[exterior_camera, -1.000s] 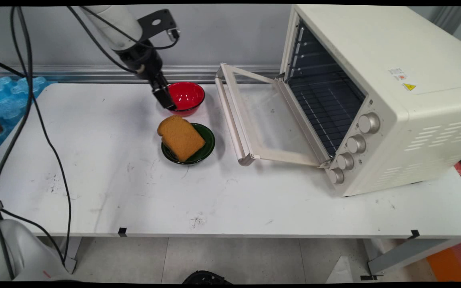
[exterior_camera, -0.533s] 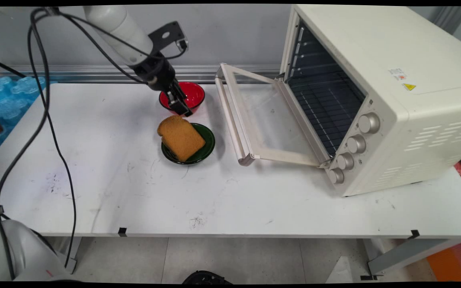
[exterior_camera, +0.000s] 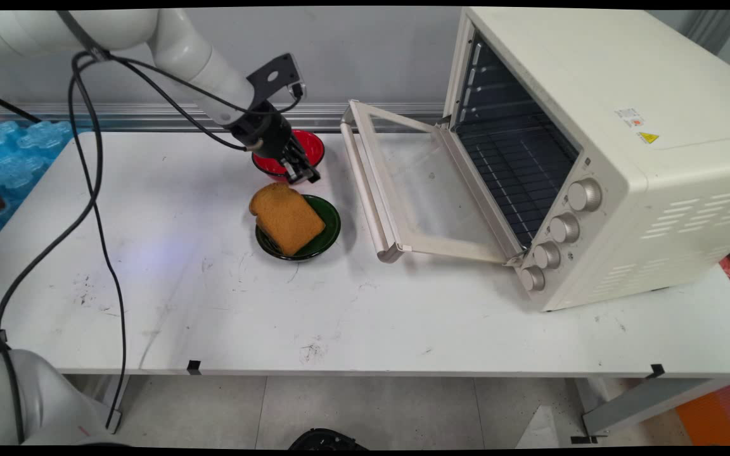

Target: Close the oven

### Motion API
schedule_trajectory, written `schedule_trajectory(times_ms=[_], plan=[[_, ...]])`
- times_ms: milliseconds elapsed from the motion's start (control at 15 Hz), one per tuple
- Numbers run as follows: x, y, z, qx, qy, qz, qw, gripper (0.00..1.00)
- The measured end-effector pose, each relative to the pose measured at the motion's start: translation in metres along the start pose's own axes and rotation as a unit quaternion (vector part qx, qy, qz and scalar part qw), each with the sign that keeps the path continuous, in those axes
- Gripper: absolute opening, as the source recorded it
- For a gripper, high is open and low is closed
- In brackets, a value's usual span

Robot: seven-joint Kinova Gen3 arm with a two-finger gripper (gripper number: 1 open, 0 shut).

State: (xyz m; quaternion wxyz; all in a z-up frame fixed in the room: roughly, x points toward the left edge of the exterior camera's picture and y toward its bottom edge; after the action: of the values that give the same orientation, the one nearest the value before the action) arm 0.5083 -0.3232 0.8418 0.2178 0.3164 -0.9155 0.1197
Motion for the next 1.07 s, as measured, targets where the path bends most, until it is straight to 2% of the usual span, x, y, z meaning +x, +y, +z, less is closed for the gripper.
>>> schedule_trajectory(times_ms=[667,1067], plan=[[-0.001,0.005,0.043,-0.008,0.071,0.010,0.9974,0.00],[0.002,0.008,0.056,-0.015,0.094,0.020,0.9952,0.00]])
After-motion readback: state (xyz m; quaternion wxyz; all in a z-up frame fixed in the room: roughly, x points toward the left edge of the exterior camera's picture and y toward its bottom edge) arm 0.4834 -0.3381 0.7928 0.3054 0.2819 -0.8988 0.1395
